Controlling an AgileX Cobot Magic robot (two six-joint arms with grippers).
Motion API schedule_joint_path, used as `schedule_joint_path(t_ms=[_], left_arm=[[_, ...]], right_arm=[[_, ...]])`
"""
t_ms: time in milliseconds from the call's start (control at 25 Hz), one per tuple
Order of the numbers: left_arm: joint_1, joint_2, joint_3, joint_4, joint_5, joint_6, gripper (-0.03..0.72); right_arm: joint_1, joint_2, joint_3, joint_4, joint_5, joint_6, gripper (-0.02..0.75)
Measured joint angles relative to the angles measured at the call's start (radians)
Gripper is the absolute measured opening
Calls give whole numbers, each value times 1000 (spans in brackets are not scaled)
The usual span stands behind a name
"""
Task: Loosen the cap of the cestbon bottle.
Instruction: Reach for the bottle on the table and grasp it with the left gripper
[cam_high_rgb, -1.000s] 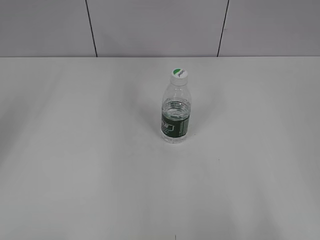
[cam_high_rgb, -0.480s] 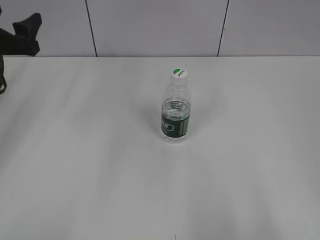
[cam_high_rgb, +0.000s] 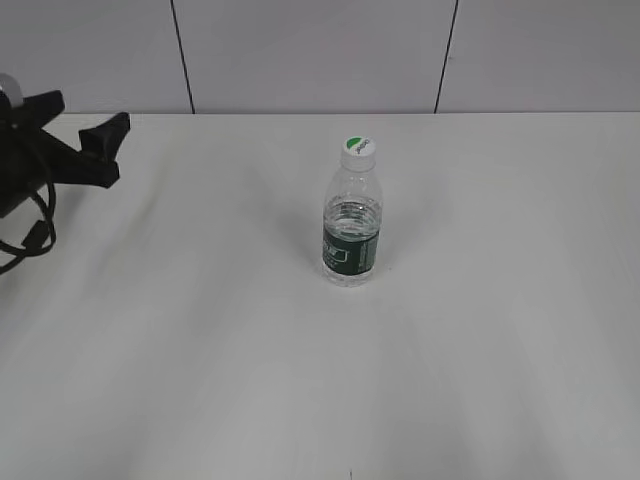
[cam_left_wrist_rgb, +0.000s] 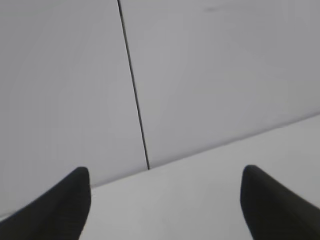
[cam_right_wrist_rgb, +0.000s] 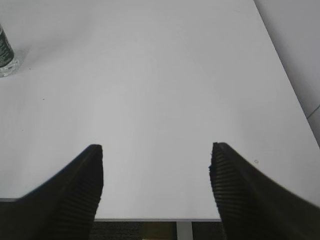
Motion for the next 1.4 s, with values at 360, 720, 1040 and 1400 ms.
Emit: schedule_joint_path(t_ms=[360,720,1040,1400], left_arm=[[0,25,-4,373,-1,-15,561],[-10,25,-5,618,-2,-81,561],[-41,30,-5,715,-2,-154,561],[-139,132,-7,597,-4,-112,561]], right_arm=[[0,0,0,0,0,0,512],[0,0,0,0,0,0,512],[0,0,0,0,0,0,512],[0,0,0,0,0,0,512]])
